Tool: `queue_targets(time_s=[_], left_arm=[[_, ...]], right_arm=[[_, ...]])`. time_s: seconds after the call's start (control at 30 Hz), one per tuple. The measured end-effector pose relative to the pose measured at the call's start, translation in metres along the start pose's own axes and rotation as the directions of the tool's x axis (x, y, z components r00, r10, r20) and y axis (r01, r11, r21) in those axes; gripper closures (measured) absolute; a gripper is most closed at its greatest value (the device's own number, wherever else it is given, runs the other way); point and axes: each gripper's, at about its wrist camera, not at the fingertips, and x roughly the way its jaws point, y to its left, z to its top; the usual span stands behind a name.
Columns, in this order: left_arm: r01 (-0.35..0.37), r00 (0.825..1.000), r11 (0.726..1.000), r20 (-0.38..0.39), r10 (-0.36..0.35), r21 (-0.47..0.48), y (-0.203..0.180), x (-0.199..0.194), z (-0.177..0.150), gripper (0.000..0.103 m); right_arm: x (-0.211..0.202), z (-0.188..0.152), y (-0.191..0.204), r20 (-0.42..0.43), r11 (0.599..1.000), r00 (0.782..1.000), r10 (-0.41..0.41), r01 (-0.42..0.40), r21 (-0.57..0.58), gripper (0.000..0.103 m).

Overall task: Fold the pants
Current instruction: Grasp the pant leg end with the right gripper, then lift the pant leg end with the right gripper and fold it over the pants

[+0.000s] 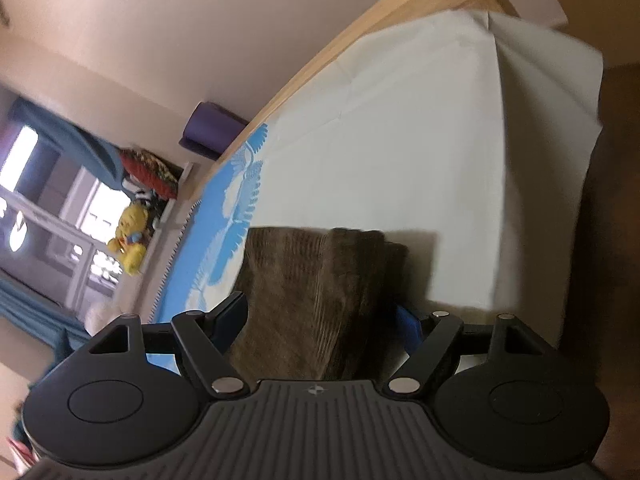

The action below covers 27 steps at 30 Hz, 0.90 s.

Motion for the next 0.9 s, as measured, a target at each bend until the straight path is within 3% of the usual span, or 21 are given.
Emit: queue_targets(time_s=[0.2,0.23,0.27,0.3,0.33,0.43,0.5,0.6,0.7,0.8,0.83,0.9], left_arm=[[-0.012,1.0,1.0,-0.005,0.012,0.006,-0.001,0.0,0.001,0.0],[-0.013,1.0,1.0,-0.006,0.014,0.009,-0.002,0.001,0.001,0.0],[-0.012,1.0,1.0,-0.007,0.012,0.013,-0.003,0.001,0.002,0.0],[-0.011,1.0,1.0,-0.007,0.011,0.016,-0.004,0.002,0.002,0.0],[-0.011,1.0,1.0,-0.006,0.011,0.022,-0.005,0.002,0.003,0.0],[-0.013,1.0,0.999,0.001,0.013,0.042,-0.008,0.004,0.006,0.0],[-0.017,1.0,0.999,-0.001,0.017,0.049,-0.009,0.007,0.008,0.0],[-0.008,1.0,0.999,-0.017,0.009,0.044,-0.008,0.014,0.012,0.0],[0.02,0.999,0.999,-0.026,-0.019,0.044,-0.011,0.018,0.015,0.0],[0.049,0.999,0.997,-0.019,-0.048,0.053,-0.017,0.021,0.018,0.0],[0.06,0.998,0.997,-0.017,-0.059,0.054,-0.019,0.022,0.019,0.0],[0.086,0.996,0.995,-0.018,-0.085,0.054,-0.023,0.026,0.019,0.0]], right_arm=[[0.005,-0.003,-0.002,0.053,0.999,0.999,0.004,-0.007,0.042,0.028],[0.005,-0.005,0.0,0.047,1.0,0.999,-0.001,0.0,0.026,0.038],[0.006,-0.007,0.0,0.039,1.0,0.999,-0.011,0.011,0.019,0.062],[0.008,-0.008,0.0,0.028,0.999,0.999,-0.035,0.034,0.022,0.078],[0.01,-0.008,-0.001,0.026,0.997,0.997,-0.068,0.067,0.028,0.085],[0.012,-0.008,0.008,0.031,0.994,0.993,-0.114,0.114,0.001,0.086],[0.015,-0.009,0.034,0.039,0.979,0.983,-0.179,0.182,-0.096,0.087],[0.015,-0.017,0.095,0.087,0.933,0.981,-0.174,0.193,-0.303,0.087],[0.011,-0.049,0.174,0.103,0.829,0.991,-0.091,0.132,-0.543,0.088],[-0.002,-0.122,0.255,0.023,0.647,0.998,0.053,-0.017,-0.763,0.088],[-0.01,-0.154,0.277,-0.028,0.564,0.994,0.102,-0.081,-0.822,0.088],[-0.027,-0.235,0.306,-0.173,0.357,0.968,0.183,-0.229,-0.906,0.088]])
